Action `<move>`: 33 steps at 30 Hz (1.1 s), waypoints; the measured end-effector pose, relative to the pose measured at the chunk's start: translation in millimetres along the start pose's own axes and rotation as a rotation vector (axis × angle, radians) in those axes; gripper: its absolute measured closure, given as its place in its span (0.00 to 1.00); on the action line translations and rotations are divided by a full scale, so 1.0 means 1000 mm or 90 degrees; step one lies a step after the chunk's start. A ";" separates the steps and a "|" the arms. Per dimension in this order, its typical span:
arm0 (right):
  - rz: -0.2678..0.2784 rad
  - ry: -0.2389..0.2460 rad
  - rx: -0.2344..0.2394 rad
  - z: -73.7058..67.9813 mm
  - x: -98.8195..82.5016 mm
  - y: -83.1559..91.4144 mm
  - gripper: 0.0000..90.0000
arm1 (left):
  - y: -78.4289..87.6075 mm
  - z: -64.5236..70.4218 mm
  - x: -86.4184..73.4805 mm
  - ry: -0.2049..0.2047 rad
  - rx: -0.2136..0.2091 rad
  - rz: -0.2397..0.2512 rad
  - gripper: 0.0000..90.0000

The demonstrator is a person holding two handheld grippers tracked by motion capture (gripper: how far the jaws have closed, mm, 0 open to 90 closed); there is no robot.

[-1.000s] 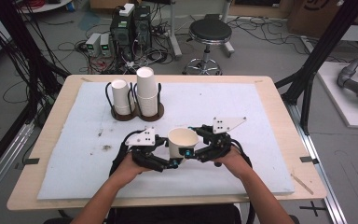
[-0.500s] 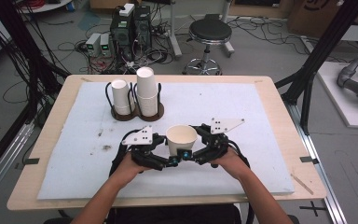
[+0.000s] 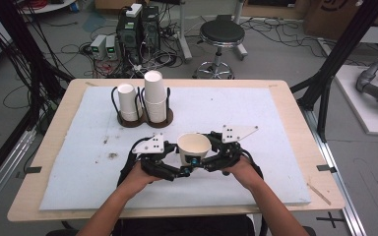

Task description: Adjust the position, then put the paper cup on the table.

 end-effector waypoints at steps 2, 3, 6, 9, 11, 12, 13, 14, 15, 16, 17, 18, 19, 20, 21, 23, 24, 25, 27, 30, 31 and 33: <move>-0.002 0.007 -0.008 0.002 0.001 0.003 0.38 | 0.004 -0.005 -0.001 0.005 0.021 -0.003 0.28; -0.004 0.012 -0.017 0.005 0.002 0.006 0.38 | 0.006 -0.007 -0.001 0.003 0.030 -0.004 0.28; -0.006 0.020 -0.043 0.013 0.003 0.014 0.38 | 0.018 -0.016 0.001 0.011 0.070 0.005 0.26; -0.008 0.027 -0.067 0.020 0.004 0.023 0.39 | 0.034 -0.025 0.004 0.008 0.113 0.020 0.22; -0.014 0.031 -0.081 0.025 0.003 0.027 0.39 | 0.044 -0.031 0.007 0.010 0.138 0.035 0.22; -0.015 0.027 -0.087 0.026 0.003 0.029 0.39 | 0.049 -0.035 0.009 0.009 0.149 0.040 0.22; -0.014 0.025 -0.092 0.028 0.002 0.031 0.39 | 0.052 -0.038 0.010 0.009 0.159 0.044 0.22; -0.012 0.025 -0.095 0.028 0.002 0.032 0.39 | 0.057 -0.041 0.011 0.006 0.171 0.046 0.22; -0.014 0.024 -0.097 0.029 0.001 0.033 0.39 | 0.061 -0.044 0.012 0.005 0.179 0.049 0.22; -0.014 0.024 -0.101 0.030 0.001 0.033 0.39 | 0.064 -0.047 0.011 0.006 0.185 0.051 0.22; -0.014 0.028 -0.103 0.031 0.001 0.034 0.39 | 0.067 -0.049 0.011 0.008 0.192 0.053 0.22; -0.015 0.025 -0.104 0.031 0.001 0.034 0.39 | 0.069 -0.051 0.010 0.010 0.199 0.054 0.22; -0.015 0.026 -0.105 0.032 0.001 0.034 0.38 | 0.071 -0.053 0.009 0.012 0.205 0.053 0.22; -0.014 0.027 -0.106 0.033 0.000 0.033 0.39 | 0.073 -0.055 0.009 0.010 0.209 0.053 0.22; -0.017 0.026 -0.106 0.034 0.000 0.033 0.39 | 0.075 -0.055 0.009 0.011 0.213 0.052 0.22; -0.018 0.026 -0.105 0.033 0.000 0.033 0.39 | 0.077 -0.055 0.009 0.012 0.216 0.054 0.22; -0.017 0.030 -0.105 0.032 0.000 0.033 0.39 | 0.077 -0.055 0.010 0.012 0.219 0.055 0.22; -0.019 0.025 -0.102 0.031 0.000 0.033 0.39 | 0.077 -0.055 0.010 0.013 0.219 0.057 0.22; -0.018 0.028 -0.099 0.029 0.000 0.034 0.39 | 0.077 -0.055 0.010 0.012 0.218 0.055 0.22; -0.017 0.027 -0.103 0.030 0.001 0.036 0.39 | 0.078 -0.057 0.009 0.014 0.219 0.054 0.22; -0.015 0.029 -0.108 0.032 0.001 0.037 0.39 | 0.079 -0.057 0.009 0.013 0.219 0.053 0.22; -0.014 0.026 -0.115 0.034 0.001 0.040 0.39 | 0.080 -0.058 0.009 0.015 0.222 0.056 0.22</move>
Point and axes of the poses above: each handheld gripper's, and its own axes: y roughly backward along the jaws, x roughly out of its top, z roughly to its right, the point moved 9 cm from there along -y, roughly forward along the jaws, and after that the axes turned 11 degrees about z, right-handed, at the moved point
